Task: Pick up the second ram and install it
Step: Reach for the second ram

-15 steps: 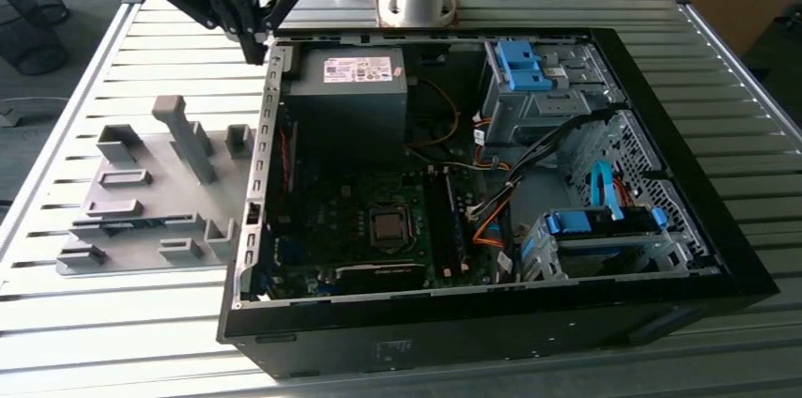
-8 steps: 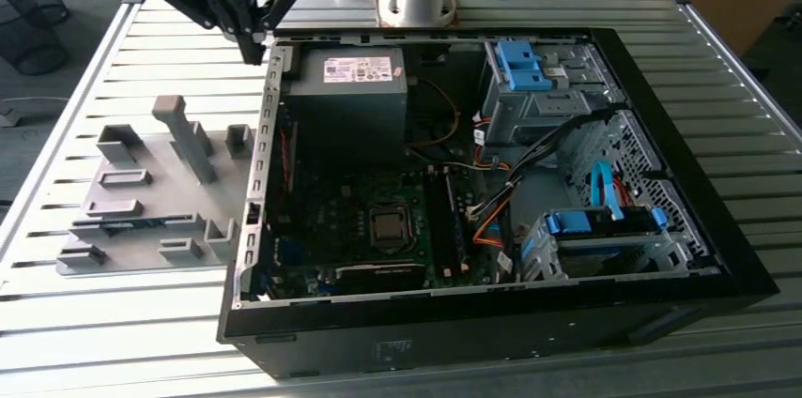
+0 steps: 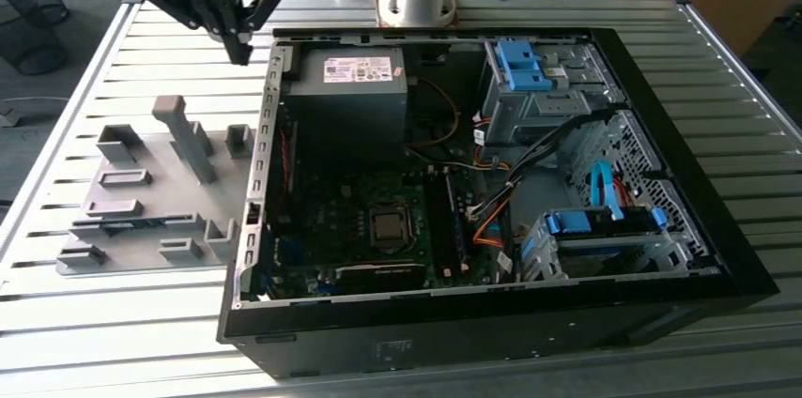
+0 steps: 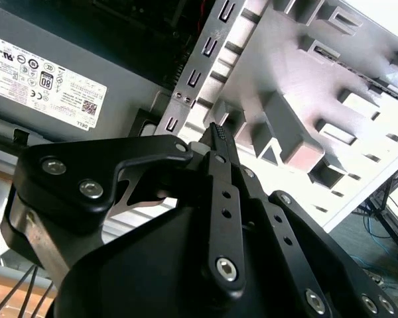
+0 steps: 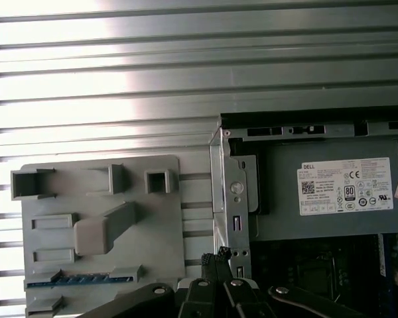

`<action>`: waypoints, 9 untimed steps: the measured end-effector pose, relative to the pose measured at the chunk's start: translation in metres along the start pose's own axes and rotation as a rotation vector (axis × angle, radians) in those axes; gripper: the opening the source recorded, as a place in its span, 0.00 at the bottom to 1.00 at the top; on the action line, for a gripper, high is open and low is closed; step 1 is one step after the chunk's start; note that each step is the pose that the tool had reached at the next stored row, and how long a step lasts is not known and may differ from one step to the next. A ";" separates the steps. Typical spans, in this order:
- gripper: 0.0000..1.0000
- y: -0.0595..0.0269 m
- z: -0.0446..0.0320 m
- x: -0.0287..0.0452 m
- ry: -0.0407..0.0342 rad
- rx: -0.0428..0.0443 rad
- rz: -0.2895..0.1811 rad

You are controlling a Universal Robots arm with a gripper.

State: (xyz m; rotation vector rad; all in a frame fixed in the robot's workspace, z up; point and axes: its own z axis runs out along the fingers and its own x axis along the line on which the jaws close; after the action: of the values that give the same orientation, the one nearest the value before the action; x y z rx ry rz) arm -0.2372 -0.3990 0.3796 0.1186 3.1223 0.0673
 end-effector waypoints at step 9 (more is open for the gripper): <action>0.10 -0.0013 -0.0003 0.0170 0.0000 0.0001 0.000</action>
State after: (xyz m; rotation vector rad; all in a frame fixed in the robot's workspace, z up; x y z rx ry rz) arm -0.2542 -0.3990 0.3796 0.1186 3.1224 0.0672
